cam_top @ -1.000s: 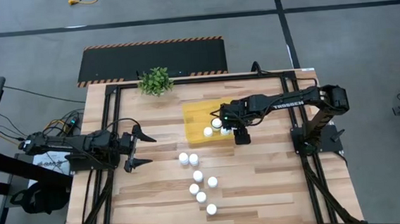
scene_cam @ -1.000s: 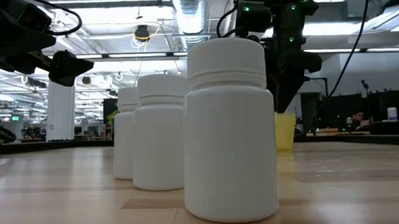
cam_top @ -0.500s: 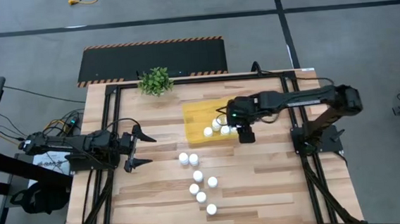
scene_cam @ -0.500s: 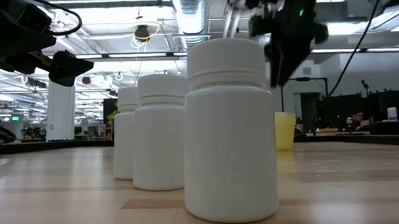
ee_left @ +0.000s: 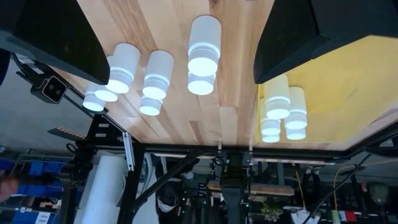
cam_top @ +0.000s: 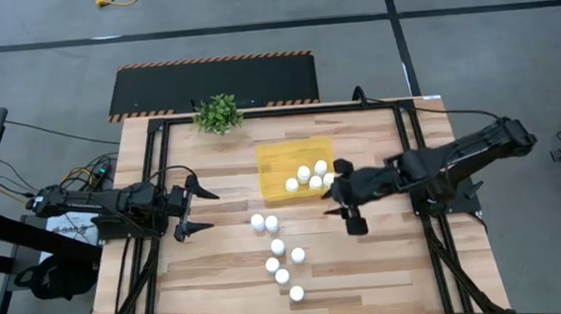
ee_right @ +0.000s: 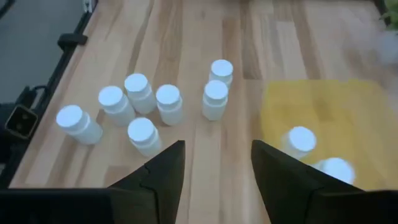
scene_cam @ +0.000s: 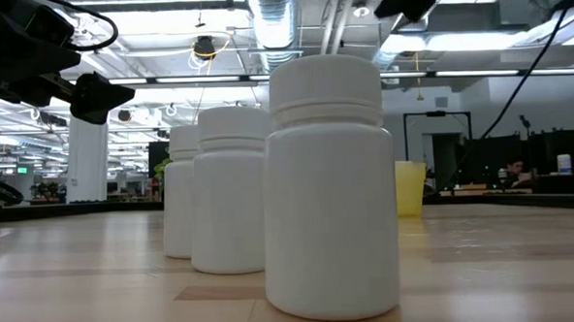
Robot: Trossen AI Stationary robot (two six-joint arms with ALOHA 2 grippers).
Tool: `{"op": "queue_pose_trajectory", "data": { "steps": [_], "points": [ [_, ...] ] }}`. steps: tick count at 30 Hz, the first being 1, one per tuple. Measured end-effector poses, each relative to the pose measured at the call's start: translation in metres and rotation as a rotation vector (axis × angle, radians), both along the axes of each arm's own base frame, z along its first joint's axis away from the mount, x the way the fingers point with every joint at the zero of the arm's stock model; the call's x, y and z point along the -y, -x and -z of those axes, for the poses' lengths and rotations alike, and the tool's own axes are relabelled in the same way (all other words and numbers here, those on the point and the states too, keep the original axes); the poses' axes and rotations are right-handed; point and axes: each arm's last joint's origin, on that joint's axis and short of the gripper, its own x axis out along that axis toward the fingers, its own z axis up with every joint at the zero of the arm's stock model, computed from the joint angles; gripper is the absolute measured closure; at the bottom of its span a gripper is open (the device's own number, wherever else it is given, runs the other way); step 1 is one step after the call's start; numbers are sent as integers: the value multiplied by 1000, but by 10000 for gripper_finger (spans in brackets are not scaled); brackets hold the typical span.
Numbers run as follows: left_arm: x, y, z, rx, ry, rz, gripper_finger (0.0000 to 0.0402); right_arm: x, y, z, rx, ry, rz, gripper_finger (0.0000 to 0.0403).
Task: Pick and place pill bottles into a basket
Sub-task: Put the white medicine bottle into the yellow bin
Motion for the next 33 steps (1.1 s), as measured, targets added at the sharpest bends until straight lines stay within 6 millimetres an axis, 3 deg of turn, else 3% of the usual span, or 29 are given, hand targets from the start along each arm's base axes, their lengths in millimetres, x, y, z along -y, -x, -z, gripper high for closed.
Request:
{"op": "queue_pose_trajectory", "data": {
  "steps": [8, 15, 20, 25, 33],
  "points": [
    [0, 0, 0, 0, -3, 0, 15, 3, 2, 76, -92, -88, 142, 237],
    [0, 0, 0, 1, -7, 0, 15, -10, -6, 114, -178, -95, 147, 232],
    [0, 0, 0, -1, -1, 0, 15, -27, -17, 124, -210, -117, 80, 235],
    [0, 0, 0, 0, -2, 0, 15, -38, -32, 119, -232, -160, 28, 233],
    [0, 0, 0, 0, -3, 0, 15, -44, -48, 114, -307, -141, -3, 179]
  ]
}}
